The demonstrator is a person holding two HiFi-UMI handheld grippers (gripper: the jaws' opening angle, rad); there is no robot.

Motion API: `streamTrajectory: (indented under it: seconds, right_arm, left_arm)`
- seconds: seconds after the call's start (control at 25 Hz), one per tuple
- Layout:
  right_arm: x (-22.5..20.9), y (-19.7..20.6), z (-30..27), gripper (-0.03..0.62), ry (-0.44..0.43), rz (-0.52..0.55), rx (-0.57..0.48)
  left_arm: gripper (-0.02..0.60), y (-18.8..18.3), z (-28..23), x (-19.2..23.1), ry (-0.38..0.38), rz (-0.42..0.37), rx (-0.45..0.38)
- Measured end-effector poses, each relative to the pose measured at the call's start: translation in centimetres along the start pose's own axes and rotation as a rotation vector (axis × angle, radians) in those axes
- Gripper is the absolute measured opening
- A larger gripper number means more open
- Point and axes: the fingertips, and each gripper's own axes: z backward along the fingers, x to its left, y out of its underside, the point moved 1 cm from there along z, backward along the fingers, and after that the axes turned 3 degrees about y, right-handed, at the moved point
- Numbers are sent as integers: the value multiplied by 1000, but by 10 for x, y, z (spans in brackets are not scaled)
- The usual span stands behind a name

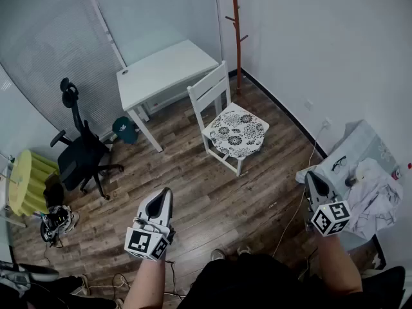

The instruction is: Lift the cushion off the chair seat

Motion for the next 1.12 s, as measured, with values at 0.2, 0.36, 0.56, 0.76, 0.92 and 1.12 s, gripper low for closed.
streamTrajectory:
  seconds: [0.2, 0.36, 0.56, 0.76, 0.92, 1.12]
  right_arm:
    - [-20, 3, 4, 8, -20, -9, 6]
    - [-36, 5, 4, 8, -47, 14, 13]
    - [-57, -3, 7, 8, -46, 16, -42]
    - [-62, -3, -10, 8, -64, -4, -40]
    - [-71, 11, -30, 8, -62, -24, -4]
    - [-91, 15, -50, 8, -26, -56, 17]
  left_arm:
    - [3, -12, -18, -16, -3, -19, -5]
    - [3, -19, -35, -34, -5, -26, -19]
    - [3, -20, -45, -53, -23, -38, -23]
    - [3, -5, -50, -51, -37, -27, 7]
    - [3, 0, -69, -30, -63, -12, -3]
    - [3, 4, -113, -15, -28, -11, 3]
